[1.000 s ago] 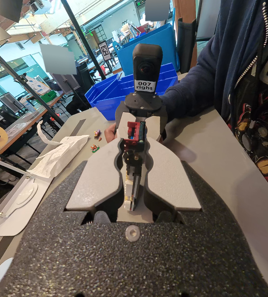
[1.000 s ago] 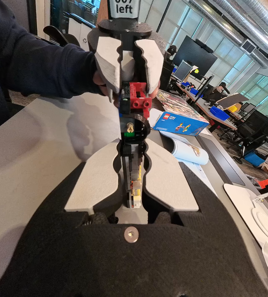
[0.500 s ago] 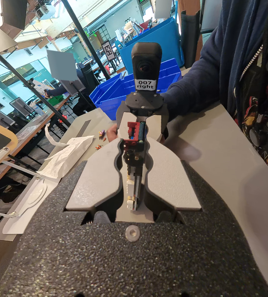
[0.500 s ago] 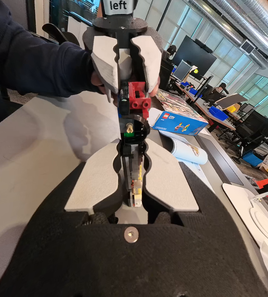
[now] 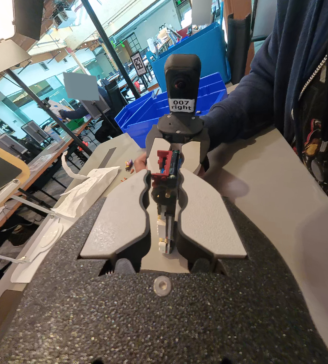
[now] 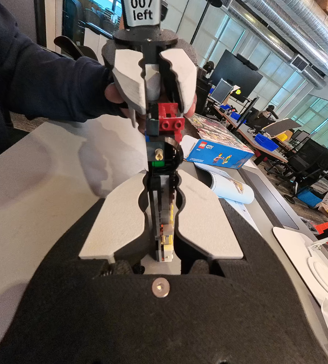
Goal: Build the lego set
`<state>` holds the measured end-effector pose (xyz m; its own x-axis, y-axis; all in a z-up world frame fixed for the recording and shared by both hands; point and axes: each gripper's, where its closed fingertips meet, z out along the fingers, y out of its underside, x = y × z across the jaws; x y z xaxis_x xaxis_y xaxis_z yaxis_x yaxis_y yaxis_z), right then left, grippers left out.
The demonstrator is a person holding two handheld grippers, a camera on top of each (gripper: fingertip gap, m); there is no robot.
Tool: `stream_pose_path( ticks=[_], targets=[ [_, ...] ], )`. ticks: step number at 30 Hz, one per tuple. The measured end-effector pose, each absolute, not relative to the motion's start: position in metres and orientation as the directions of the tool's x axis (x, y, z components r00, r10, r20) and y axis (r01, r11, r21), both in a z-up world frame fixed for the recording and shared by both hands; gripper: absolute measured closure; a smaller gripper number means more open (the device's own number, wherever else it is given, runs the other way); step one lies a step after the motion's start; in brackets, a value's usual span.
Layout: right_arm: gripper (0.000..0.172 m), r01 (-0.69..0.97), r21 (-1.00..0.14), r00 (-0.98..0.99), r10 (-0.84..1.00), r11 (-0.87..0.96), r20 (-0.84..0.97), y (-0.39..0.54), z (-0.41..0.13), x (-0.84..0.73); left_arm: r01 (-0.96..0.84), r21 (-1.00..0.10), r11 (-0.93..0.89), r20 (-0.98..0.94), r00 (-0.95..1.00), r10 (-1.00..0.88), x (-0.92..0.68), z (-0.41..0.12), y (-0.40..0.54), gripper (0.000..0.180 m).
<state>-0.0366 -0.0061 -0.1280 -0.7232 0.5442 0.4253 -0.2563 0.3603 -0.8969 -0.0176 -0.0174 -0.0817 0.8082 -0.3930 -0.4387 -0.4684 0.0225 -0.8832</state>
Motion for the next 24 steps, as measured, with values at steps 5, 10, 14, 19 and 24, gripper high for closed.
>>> stream_pose_path(
  ticks=[5, 10, 14, 19, 24],
  targets=[
    [0.149, -0.254, -0.891, -0.722, 0.538, 0.377, 0.434, -0.0066, -0.1298, -0.0366, -0.511, -0.859, 0.016, -0.473, 0.783, -0.404, -0.0159, -0.0833, -0.0178, 0.156],
    [0.149, -0.255, -0.885, -0.723, 0.531, 0.389, 0.442, -0.0081, -0.1308, -0.0361, -0.501, -0.865, 0.012, -0.455, 0.775, -0.439, -0.0141, -0.0840, -0.0191, 0.156],
    [0.149, -0.253, -0.885, -0.723, 0.531, 0.392, 0.442, -0.0079, -0.1306, -0.0364, -0.491, -0.871, 0.023, -0.450, 0.777, -0.441, -0.0133, -0.0829, -0.0180, 0.156],
    [0.149, -0.251, -0.884, -0.719, 0.535, 0.394, 0.443, -0.0073, -0.1304, -0.0373, -0.493, -0.870, 0.030, -0.456, 0.779, -0.431, -0.0135, -0.0818, -0.0168, 0.156],
    [0.148, -0.252, -0.881, -0.716, 0.536, 0.400, 0.448, -0.0071, -0.1303, -0.0378, -0.493, -0.869, 0.035, -0.460, 0.781, -0.423, -0.0132, -0.0810, -0.0162, 0.156]
  ],
)
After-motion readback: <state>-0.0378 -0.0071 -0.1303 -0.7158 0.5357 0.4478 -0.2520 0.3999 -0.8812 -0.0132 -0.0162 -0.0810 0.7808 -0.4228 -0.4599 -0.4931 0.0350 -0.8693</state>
